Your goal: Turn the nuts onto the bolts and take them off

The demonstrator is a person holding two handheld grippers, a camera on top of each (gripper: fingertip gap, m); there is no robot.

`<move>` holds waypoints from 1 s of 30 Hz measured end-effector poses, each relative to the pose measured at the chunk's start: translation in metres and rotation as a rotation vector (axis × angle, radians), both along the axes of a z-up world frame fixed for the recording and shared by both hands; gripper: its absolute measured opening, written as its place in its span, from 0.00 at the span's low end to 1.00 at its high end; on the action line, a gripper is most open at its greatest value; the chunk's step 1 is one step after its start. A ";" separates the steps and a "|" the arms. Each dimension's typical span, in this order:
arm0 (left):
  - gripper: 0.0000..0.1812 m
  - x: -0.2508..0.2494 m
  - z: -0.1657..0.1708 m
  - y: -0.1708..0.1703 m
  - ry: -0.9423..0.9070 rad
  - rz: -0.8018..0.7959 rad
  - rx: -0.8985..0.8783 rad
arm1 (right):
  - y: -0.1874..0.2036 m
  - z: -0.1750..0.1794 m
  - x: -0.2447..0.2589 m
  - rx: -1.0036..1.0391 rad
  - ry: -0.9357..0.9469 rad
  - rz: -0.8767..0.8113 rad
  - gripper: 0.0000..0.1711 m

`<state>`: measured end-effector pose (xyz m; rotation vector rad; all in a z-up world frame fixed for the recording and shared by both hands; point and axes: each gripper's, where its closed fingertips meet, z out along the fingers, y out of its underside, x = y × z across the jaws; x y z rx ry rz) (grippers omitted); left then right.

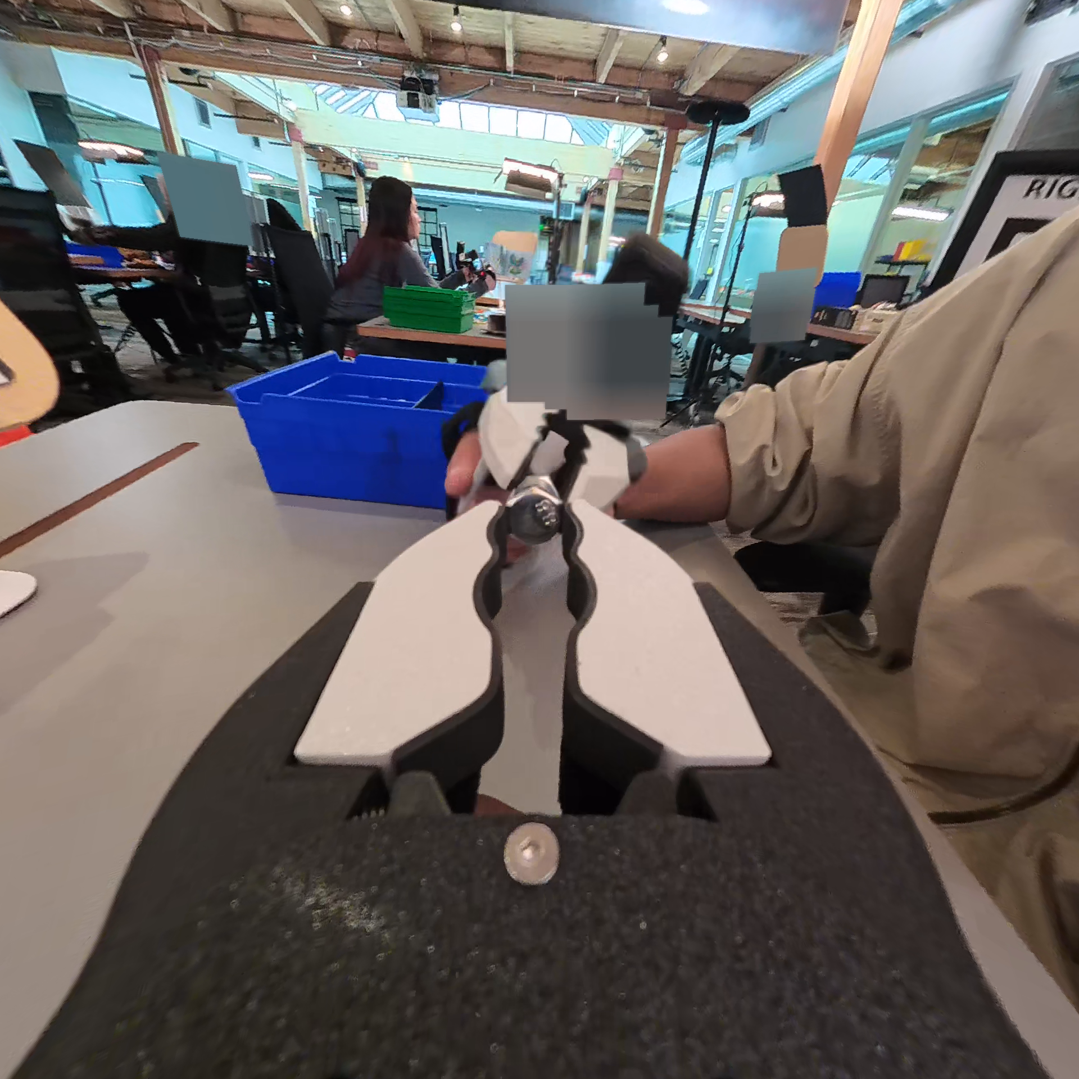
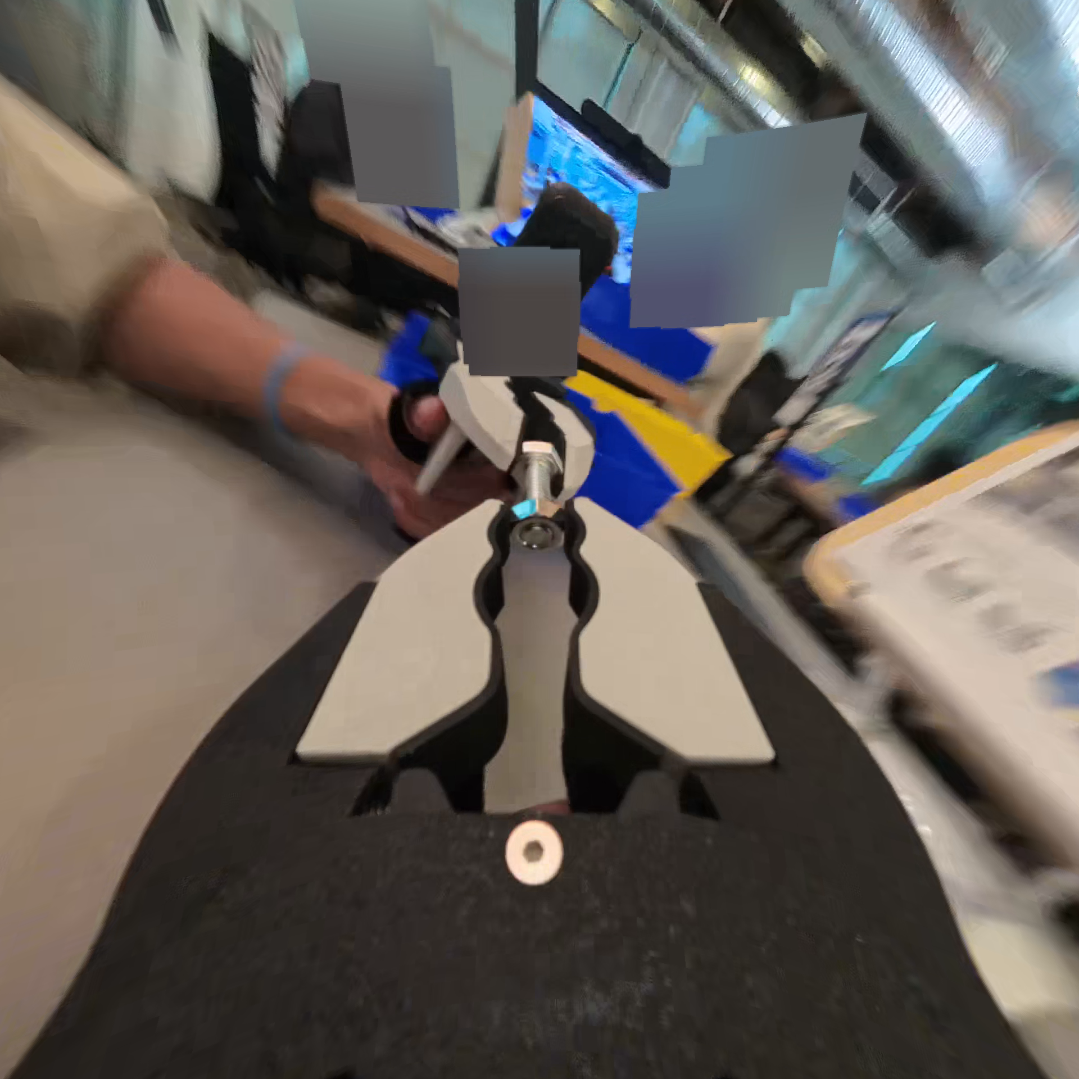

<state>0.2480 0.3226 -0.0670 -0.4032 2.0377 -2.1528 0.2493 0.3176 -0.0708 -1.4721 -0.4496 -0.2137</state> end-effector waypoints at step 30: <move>0.09 0.008 0.002 0.008 -0.133 0.116 0.069 | 0.009 0.003 0.001 -0.225 1.362 0.560 0.11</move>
